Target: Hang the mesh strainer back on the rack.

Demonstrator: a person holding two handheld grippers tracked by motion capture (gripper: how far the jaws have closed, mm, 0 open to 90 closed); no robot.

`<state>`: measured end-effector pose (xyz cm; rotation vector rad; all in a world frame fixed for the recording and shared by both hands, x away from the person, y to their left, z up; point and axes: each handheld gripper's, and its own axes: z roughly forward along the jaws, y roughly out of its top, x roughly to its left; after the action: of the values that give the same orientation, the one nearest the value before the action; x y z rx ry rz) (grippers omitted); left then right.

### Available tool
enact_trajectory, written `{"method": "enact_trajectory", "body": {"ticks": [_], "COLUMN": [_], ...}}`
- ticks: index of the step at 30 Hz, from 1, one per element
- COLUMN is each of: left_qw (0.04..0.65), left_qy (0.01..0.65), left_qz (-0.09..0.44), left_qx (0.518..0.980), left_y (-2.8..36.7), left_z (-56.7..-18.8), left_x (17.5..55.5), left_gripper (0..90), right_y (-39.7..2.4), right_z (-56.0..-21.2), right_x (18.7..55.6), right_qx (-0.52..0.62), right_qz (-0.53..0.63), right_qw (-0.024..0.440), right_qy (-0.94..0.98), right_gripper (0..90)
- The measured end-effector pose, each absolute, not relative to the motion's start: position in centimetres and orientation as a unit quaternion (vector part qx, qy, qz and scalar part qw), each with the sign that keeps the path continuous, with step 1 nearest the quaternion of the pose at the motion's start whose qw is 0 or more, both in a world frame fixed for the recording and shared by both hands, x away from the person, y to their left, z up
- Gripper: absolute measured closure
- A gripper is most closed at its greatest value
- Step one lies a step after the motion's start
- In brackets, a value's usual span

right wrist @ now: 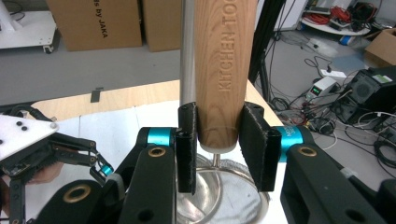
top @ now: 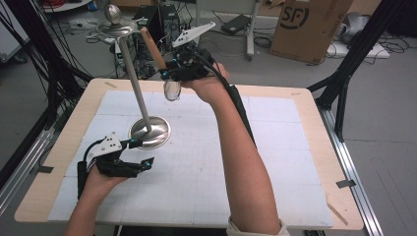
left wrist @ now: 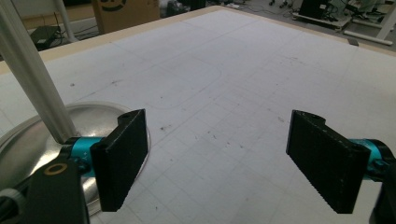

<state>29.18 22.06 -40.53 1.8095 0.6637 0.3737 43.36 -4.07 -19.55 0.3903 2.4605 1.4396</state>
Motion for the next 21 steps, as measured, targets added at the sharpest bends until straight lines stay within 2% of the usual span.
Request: {"method": "enact_trajectory", "body": {"ticks": [14, 15, 17, 21], "left_qw": [0.556, 0.557, 0.558, 0.560], "left_qy": [0.282, 0.282, 0.282, 0.282], "left_qz": [0.160, 0.159, 0.160, 0.158], "left_qx": [0.765, 0.765, 0.764, 0.763], "left_y": [22.3, 22.3, 22.4, 22.4], "left_z": [-40.5, -40.5, -40.5, -40.4], "left_x": [29.1, 29.1, 29.1, 29.0], "left_gripper": [21.3, 21.3, 21.3, 21.3], "right_y": [-2.0, -1.9, -1.8, -2.3], "right_z": [-19.7, -19.8, -19.9, -19.9], "right_x": [43.9, 43.9, 43.8, 43.7], "right_qx": [0.131, 0.132, 0.136, 0.149], "right_qz": [0.495, 0.496, 0.493, 0.488], "right_qw": [0.121, 0.118, 0.130, 0.145], "right_qy": [0.850, 0.850, 0.849, 0.848], "right_gripper": [67.4, 65.6, 53.4, 45.8]}}
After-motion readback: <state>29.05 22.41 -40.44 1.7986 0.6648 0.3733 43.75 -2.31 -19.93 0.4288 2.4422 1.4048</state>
